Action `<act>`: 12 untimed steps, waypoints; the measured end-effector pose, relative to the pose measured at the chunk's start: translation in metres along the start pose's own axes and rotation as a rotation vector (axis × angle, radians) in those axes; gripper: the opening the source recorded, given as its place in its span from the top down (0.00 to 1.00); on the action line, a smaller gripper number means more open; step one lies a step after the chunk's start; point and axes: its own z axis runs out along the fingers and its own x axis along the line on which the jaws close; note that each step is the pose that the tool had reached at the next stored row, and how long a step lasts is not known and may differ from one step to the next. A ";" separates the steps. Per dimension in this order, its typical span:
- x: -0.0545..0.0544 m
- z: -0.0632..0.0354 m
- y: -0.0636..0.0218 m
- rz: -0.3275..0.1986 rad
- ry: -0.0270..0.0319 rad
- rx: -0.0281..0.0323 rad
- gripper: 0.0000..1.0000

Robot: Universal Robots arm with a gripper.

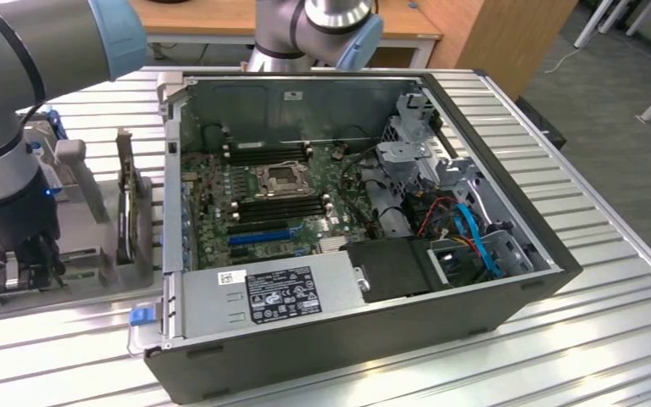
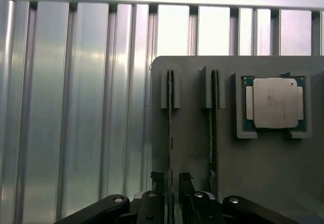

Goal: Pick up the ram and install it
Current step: 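Pick up the ram and move it above insertion slot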

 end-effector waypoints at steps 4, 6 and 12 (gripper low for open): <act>0.000 0.0003 0.0000 0.000 0.0001 -0.0002 0.74; 0.000 0.0004 0.0000 0.000 0.0000 0.0000 0.74; 0.000 0.0003 -0.0001 0.000 0.0001 0.0000 0.74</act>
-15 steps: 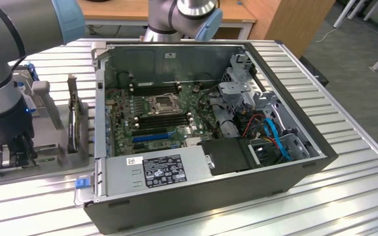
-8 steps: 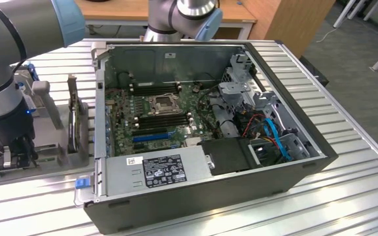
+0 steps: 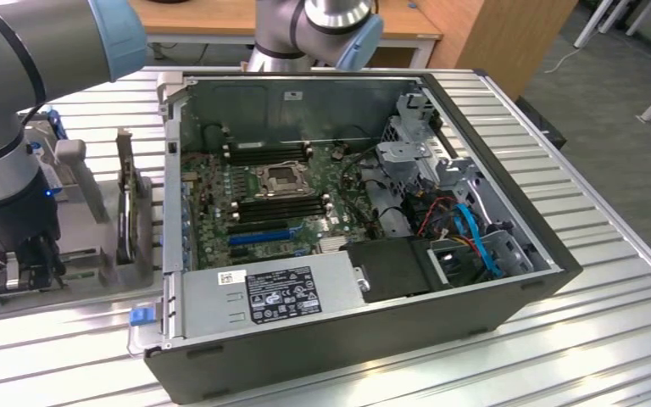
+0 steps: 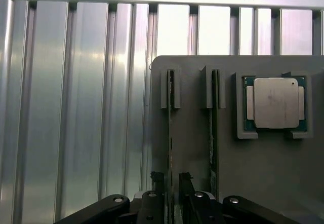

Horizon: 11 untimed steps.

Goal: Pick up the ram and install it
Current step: 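Pick up the ram and move it above insertion slot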

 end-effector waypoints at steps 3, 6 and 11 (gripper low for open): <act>0.000 0.0000 0.0000 0.000 -0.0001 0.0000 0.76; 0.000 0.0000 0.0000 0.000 0.0000 0.0000 0.82; 0.000 0.0000 0.0000 0.000 -0.0001 0.0000 0.88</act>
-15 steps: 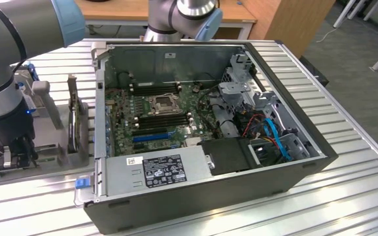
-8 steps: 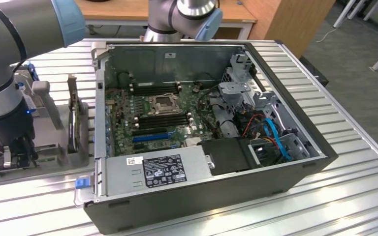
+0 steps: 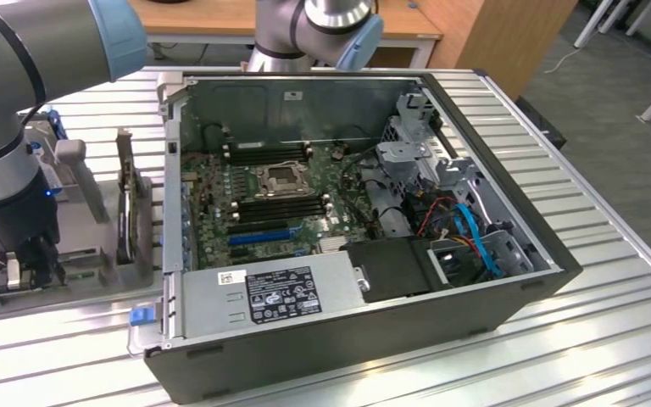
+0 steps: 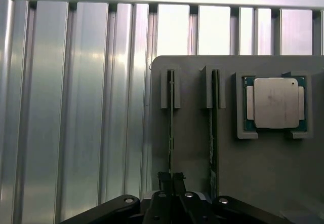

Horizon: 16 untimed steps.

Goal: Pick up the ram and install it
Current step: 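Pick up the ram and move it above insertion slot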

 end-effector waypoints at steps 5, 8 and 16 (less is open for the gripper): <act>0.000 0.0000 0.0000 0.000 0.0000 0.0000 0.88; 0.000 -0.0009 0.0000 0.000 0.0001 -0.0001 0.88; 0.000 -0.0199 0.0012 0.000 0.0000 0.0000 0.88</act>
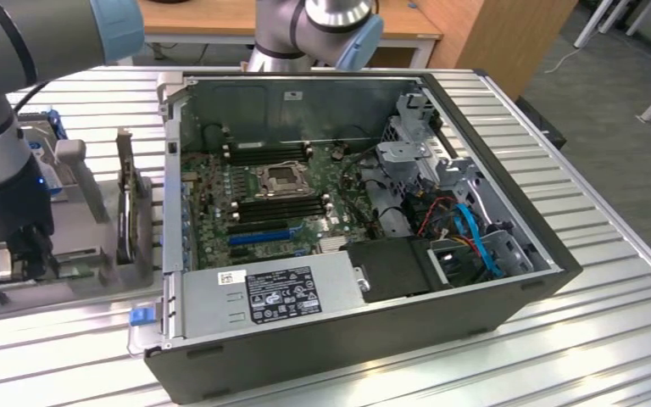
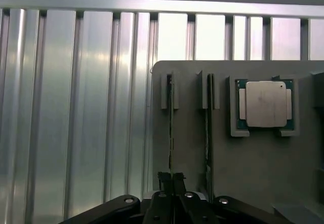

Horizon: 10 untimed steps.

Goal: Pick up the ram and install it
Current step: 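Pick up the ram and move it above insertion slot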

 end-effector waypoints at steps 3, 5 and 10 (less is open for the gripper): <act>0.000 -0.0074 0.0005 0.000 0.0001 0.0000 0.88; 0.000 -0.0117 0.0007 0.000 0.0000 0.0000 0.88; 0.000 -0.0248 0.0015 0.000 0.0001 0.0000 0.88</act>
